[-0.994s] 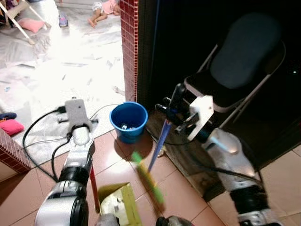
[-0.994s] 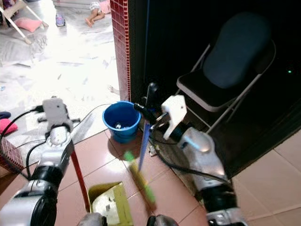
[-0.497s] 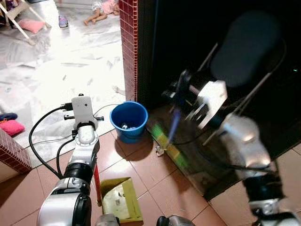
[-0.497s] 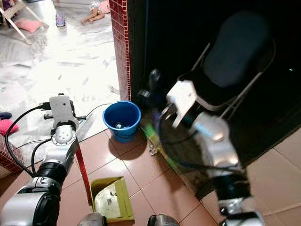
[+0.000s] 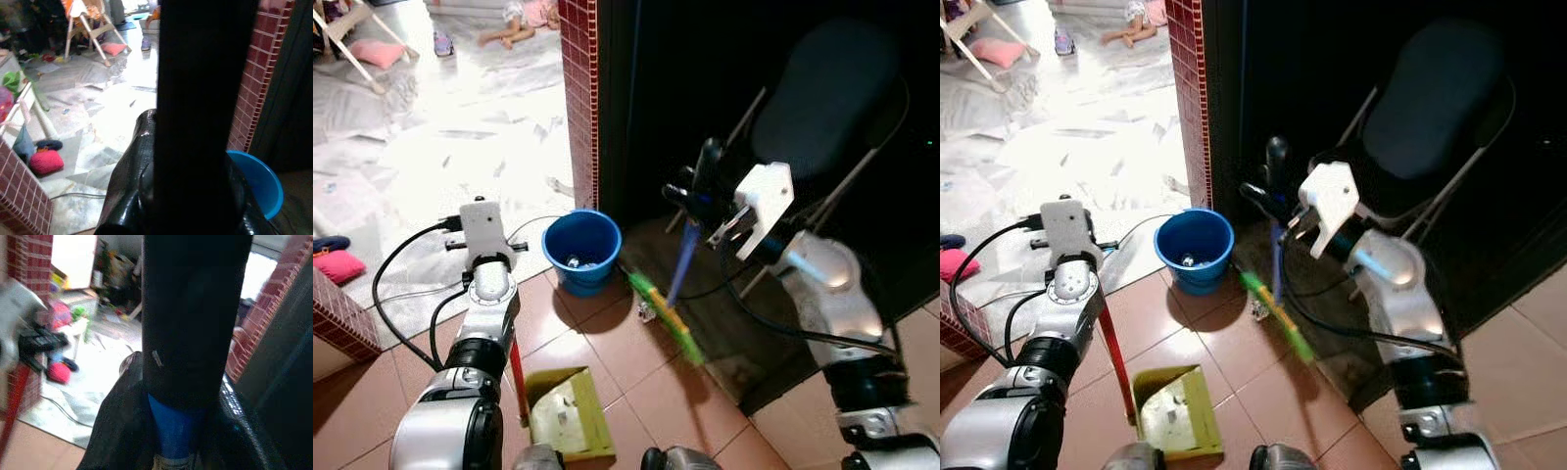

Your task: Sweep floor

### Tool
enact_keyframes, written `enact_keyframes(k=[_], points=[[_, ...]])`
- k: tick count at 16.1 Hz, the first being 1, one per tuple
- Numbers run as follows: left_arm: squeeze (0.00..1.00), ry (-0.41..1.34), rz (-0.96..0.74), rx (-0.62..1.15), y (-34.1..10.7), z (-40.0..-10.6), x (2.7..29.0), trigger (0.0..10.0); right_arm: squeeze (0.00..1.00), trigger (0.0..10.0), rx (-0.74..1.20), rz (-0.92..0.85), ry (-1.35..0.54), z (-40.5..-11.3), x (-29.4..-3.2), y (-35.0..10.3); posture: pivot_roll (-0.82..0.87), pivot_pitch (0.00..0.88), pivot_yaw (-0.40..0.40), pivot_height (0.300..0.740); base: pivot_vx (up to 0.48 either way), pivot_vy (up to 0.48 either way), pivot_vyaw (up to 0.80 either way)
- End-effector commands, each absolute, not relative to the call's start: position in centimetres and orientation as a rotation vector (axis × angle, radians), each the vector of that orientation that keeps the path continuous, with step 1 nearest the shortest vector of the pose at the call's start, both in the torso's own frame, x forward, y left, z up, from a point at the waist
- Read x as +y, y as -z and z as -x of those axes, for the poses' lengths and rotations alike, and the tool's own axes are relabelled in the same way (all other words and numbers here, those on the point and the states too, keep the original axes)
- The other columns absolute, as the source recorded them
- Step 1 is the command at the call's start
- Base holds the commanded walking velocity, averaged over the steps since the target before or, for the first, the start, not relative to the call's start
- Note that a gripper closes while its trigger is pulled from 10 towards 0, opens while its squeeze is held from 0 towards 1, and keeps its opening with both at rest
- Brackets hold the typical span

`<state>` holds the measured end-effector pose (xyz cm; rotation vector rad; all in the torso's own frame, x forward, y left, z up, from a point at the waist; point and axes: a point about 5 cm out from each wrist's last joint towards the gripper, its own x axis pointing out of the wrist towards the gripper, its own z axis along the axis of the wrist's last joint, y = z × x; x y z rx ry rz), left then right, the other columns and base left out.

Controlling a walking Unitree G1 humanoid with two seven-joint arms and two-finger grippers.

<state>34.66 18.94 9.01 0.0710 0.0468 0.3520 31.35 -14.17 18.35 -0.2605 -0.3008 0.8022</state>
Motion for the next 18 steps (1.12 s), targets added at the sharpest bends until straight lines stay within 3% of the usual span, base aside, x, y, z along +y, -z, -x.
enact_keyframes(k=[1,7,13,18], points=[[0.0,-0.37,-0.063,0.038,-9.1,-34.7,19.1,10.0,0.0,10.0,-0.392,0.322,-0.798,-31.8,-13.4,-19.9,-0.13,0.121,-0.003,0.74,0.0,0.0,0.0],[0.0,-0.402,-0.05,-0.015,-10.6,-35.5,19.5,10.0,0.0,10.0,-0.457,0.379,-0.803,-33.0,-11.0,-19.0,-0.09,0.202,0.008,0.74,0.0,0.0,0.0],[0.0,-0.469,-0.096,-0.033,-11.1,-35.7,20.5,10.0,0.0,10.0,-0.414,0.19,-0.871,-31.4,-6.7,-15.7,-0.06,0.228,0.032,0.74,0.0,0.0,0.0],[0.0,-0.469,-0.058,-0.016,-11.0,-35.9,20.3,10.0,0.0,10.0,-0.376,-0.019,-0.945,-30.2,-6.1,-16.8,-0.08,0.204,0.03,0.74,0.0,0.0,0.0]])
